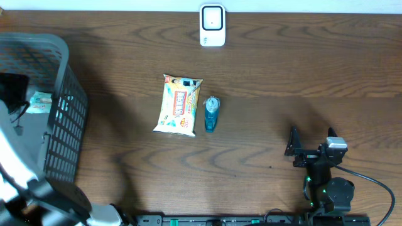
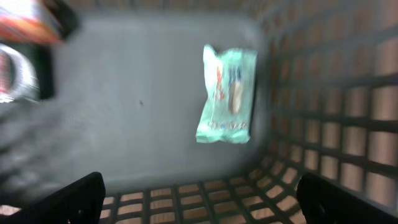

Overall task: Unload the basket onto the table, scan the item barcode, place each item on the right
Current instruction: 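Reach the left gripper into the basket and grasp the green wipes pack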

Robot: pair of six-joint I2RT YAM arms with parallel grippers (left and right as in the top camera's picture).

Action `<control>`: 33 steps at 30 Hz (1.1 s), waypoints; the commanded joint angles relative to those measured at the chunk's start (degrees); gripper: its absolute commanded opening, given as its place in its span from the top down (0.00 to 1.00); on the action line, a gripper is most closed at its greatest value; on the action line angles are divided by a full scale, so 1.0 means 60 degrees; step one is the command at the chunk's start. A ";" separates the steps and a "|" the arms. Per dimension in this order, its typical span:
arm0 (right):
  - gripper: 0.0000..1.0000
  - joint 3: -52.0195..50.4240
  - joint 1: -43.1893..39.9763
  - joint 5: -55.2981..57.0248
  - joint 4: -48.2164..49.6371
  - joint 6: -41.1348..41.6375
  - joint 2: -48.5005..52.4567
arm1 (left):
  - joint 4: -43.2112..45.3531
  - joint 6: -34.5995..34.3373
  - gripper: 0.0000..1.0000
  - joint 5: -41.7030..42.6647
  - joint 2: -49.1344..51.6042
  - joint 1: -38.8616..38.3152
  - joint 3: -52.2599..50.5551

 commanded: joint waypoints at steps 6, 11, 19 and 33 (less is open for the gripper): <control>0.01 -0.0011 0.0189 0.0069 -0.0040 -0.0087 -0.0044 | 0.0510 0.0550 0.02 0.1337 0.2233 -0.0011 -0.0055; 0.01 -0.0011 0.0189 0.0069 -0.0044 -0.0087 -0.0044 | 0.1027 0.0707 0.02 0.1344 0.2954 -0.0011 -0.0066; 0.01 -0.0011 0.0189 0.0069 -0.0044 -0.0087 -0.0044 | 0.1985 0.0871 0.02 0.1698 0.3442 -0.0033 -0.0419; 0.01 -0.0011 0.0186 0.0069 -0.0040 -0.0087 -0.0044 | 0.3938 0.0849 0.05 0.1687 0.3464 -0.0036 -0.2106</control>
